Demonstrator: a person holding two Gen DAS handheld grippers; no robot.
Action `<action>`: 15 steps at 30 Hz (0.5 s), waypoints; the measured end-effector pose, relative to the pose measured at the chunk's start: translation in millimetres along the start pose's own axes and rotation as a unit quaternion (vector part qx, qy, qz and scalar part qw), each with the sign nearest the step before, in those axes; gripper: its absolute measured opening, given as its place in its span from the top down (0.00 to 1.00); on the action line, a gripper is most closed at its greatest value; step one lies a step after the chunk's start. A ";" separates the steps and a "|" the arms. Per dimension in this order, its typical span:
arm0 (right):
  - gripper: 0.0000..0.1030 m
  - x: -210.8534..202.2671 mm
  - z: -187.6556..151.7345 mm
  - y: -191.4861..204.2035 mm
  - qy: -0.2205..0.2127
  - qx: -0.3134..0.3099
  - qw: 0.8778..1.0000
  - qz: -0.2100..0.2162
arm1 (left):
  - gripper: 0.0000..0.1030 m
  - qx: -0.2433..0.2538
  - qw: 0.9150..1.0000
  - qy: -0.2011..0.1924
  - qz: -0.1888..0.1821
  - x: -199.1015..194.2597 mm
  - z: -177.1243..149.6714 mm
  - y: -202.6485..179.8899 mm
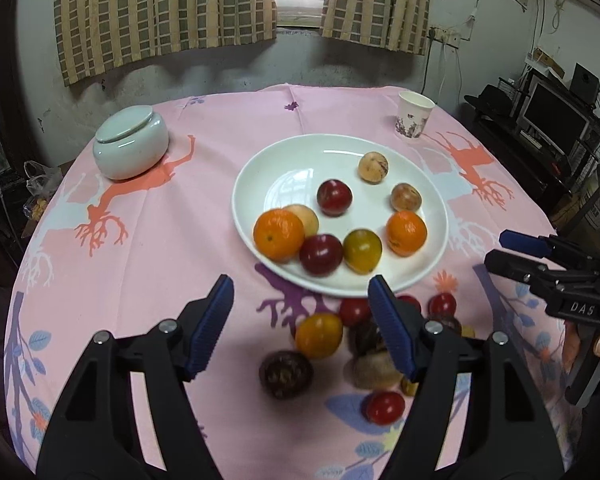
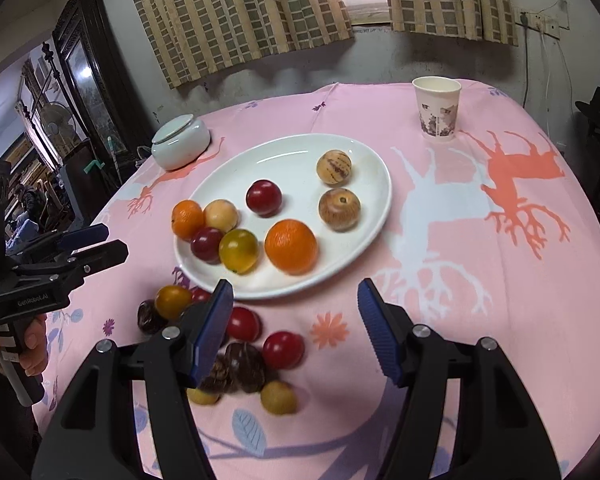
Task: Organize fruits
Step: 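Grasp a dark mangosteen with the left tool while the right tool grasps a small yellow fruit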
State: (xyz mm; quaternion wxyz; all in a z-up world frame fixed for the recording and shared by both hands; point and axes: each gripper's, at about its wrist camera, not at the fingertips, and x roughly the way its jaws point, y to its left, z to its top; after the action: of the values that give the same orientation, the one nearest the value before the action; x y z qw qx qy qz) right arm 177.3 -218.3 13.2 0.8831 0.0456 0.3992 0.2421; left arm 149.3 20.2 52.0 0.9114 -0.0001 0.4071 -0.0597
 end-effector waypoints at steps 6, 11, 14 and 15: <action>0.37 -17.8 -17.3 3.5 -0.007 0.005 1.000 0.007 | 0.31 0.006 1.000 0.008 -0.004 -10.8 -27.4 3.1; 0.37 -20.2 -30.5 9.9 -0.006 0.018 1.000 0.019 | 0.31 0.006 1.000 0.018 -0.004 -10.2 -46.5 7.6; 0.37 -15.4 -37.5 20.6 0.007 -0.003 1.000 0.014 | 0.31 0.007 1.000 0.030 -0.002 -3.3 -57.8 10.3; 0.37 -14.1 -39.4 23.7 0.011 -0.008 1.000 0.013 | 0.31 0.010 0.999 0.033 0.001 -0.7 -60.6 10.7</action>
State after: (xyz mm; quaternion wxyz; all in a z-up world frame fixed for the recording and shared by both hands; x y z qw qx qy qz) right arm 131.4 -208.4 2.7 0.8758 0.0410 0.4061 0.2576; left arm 105.0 33.9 11.4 0.8974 0.0109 0.4365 -0.0630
